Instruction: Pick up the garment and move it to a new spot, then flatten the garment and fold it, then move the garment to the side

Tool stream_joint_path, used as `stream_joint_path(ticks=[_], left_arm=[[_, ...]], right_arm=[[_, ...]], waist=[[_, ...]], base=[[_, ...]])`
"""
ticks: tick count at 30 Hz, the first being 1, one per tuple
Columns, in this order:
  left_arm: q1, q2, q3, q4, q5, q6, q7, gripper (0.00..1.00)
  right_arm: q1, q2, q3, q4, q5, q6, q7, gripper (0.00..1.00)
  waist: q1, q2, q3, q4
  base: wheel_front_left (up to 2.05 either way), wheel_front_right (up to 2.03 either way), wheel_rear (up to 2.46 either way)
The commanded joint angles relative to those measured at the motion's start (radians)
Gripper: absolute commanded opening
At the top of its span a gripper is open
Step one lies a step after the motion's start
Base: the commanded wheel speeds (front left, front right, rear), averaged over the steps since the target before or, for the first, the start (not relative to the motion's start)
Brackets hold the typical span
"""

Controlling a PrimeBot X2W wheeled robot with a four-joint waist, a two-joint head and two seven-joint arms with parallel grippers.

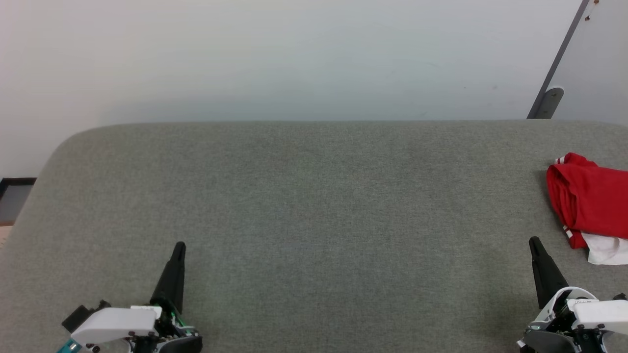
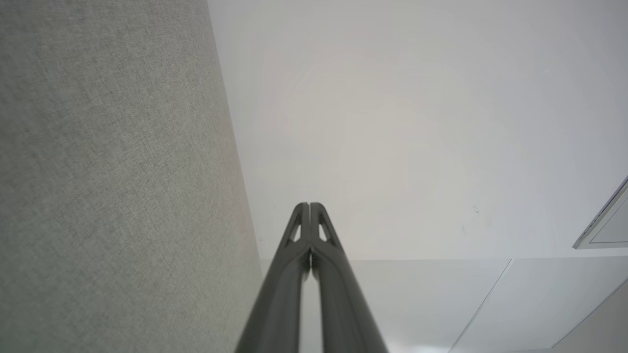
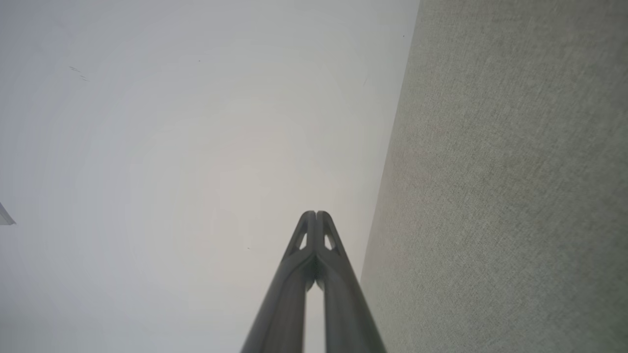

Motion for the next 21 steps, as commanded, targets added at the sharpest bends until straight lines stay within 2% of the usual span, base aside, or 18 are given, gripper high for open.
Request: stream_joint_path(ticks=[1,21], left_arm=[[-0.009,0.0,0.002,-0.002,-0.003,-0.005,0.002,0.0],[-0.009,0.0,0.002,-0.002,-0.003,-0.005,0.002,0.0]], right_arm=[[-0.002,0.004,0.0,-0.003,0.003,-0.001,0.002,0.0],[-0.002,0.004,0.0,-0.003,0.003,-0.001,0.002,0.0]], waist=[[0.0,-0.0001,0.0,0.0],[0.0,-0.0001,0.0,0.0]], base=[[0.0,0.0,0.0],[0.0,0.0,0.0]])
